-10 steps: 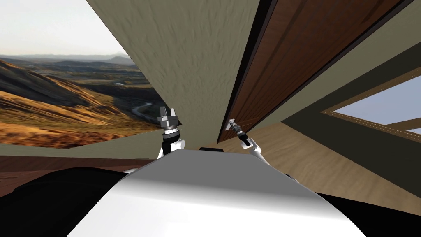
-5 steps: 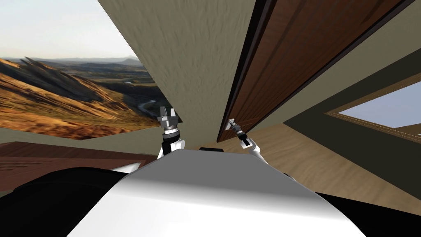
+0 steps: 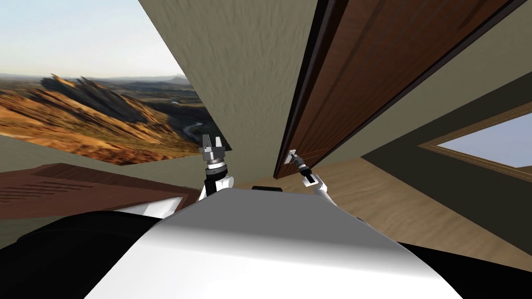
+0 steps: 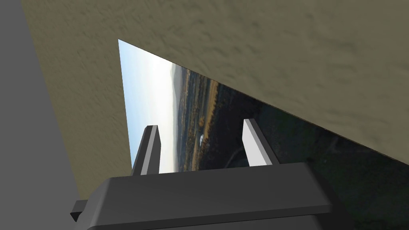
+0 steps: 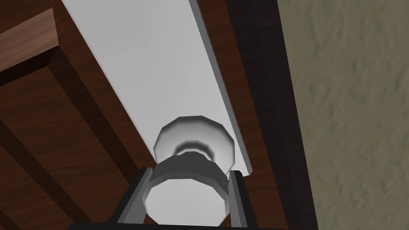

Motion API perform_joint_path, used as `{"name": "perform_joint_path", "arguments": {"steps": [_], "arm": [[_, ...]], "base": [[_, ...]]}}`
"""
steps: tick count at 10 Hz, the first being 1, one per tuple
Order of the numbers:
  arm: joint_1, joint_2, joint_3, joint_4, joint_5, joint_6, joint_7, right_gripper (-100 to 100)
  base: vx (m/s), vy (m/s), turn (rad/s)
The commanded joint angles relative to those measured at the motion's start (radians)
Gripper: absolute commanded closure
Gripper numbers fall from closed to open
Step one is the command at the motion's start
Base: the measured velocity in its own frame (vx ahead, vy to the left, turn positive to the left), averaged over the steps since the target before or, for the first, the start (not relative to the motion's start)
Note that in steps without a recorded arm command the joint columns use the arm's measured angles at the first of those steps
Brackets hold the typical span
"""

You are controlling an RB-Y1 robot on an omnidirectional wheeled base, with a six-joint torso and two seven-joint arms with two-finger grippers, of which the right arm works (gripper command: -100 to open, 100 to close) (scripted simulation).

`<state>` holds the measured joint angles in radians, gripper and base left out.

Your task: Pull the door open

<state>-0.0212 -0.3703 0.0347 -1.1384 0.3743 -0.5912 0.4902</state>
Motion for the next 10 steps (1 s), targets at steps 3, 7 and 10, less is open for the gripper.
{"name": "perform_joint_path", "arguments": {"steps": [3,7,10], "arm": [[-0.003,0.014,0.003,0.001,-0.033,0.011,-0.091,100],[-0.009,0.03,0.003,0.0,-0.075,0.026,-0.196,100],[-0.013,0.041,0.003,-0.001,-0.104,0.037,-0.269,100]], "base": [[-0.064,-0.048,0.05],[-0.069,-0.06,0.074],[-0.066,-0.056,0.071]]}}
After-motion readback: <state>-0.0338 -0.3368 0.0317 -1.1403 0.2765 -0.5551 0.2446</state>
